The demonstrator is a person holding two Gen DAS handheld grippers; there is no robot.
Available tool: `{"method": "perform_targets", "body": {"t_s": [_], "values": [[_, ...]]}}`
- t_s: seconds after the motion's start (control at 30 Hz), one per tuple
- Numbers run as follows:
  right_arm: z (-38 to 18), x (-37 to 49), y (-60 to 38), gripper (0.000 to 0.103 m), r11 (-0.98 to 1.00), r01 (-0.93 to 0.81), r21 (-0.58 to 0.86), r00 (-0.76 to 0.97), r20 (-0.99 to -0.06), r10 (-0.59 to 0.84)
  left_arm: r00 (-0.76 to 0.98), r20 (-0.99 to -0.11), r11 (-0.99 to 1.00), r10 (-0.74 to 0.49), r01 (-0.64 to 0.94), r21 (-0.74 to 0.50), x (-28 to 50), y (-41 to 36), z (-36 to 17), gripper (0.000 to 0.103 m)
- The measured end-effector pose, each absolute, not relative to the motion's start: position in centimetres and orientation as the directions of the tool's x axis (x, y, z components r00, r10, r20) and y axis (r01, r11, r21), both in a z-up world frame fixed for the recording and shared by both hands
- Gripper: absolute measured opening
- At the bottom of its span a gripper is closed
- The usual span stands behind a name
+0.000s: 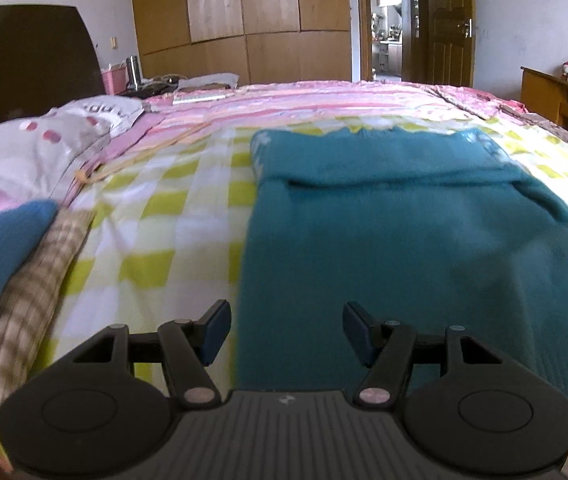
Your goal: Fold small clothes
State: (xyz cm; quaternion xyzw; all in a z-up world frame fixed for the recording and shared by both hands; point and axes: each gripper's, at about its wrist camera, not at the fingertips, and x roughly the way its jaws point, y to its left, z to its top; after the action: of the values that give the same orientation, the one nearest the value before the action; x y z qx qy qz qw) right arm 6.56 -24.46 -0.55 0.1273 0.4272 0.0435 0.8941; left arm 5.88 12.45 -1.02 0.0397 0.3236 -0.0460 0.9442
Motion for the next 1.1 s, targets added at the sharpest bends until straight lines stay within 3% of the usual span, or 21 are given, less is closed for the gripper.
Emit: {"method": "perform_targets", "body": {"t_s": [0.23,0.7,0.97,1.07,1.1], "values": [[-2.5,2.6,-24.7,0.032,0.941,0.074,0.331,0.544,-0.804,0.24,0.758,-0.651,0.992,-0.034,0.106,0.071,3.1,13.0,-1.2,0.067],[-3.3,2.2,-23.4,0.042,0.955,0.036,0.296,0.487,-0.839,0.242,0.659,-0.75,0.992,-0.062,0.123,0.026,2.6,12.6,-2.5,0.068],[-3.7,2.0,-22.7,0.045,0.964,0.038,0.265,0.469,-0.856,0.217,0.652,-0.754,0.99,-0.079,0.138,0.015,2.5,12.5,-2.6,0.068],[-3.9,2.3,-22.2,0.04,0.972,0.021,0.236,0.471,-0.86,0.198,0.65,-0.755,0.99,-0.083,0.141,0.012,2.5,12.4,-2.7,0.068],[-3.9,2.3,-22.2,0.031,0.975,0.011,0.224,0.475,-0.859,0.192,0.65,-0.755,0.99,-0.084,0.144,0.014,2.5,12.4,-2.7,0.068]]}}
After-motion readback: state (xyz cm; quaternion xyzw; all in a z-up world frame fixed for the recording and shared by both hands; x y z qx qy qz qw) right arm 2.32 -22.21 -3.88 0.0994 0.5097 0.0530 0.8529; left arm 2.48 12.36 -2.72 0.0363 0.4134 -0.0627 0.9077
